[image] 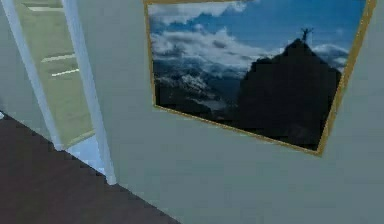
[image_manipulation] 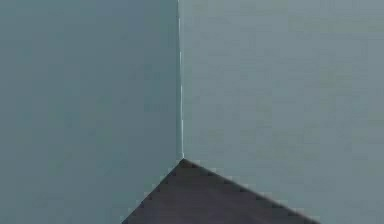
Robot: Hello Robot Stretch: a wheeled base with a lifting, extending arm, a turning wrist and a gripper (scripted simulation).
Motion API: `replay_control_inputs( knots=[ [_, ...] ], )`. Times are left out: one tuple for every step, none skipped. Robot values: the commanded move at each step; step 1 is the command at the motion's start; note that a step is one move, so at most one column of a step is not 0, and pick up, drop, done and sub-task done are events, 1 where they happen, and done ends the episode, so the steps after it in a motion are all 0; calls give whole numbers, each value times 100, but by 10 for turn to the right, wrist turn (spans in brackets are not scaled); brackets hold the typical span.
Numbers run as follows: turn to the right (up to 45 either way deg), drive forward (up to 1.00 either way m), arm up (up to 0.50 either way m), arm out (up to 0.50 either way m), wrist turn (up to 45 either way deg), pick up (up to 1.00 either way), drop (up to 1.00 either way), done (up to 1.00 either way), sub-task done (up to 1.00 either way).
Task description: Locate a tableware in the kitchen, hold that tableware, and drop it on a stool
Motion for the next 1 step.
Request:
replay_control_inputs(
  knots=[
    [-450, 0, 0, 0, 0, 0, 0, 0, 0]
  ],
)
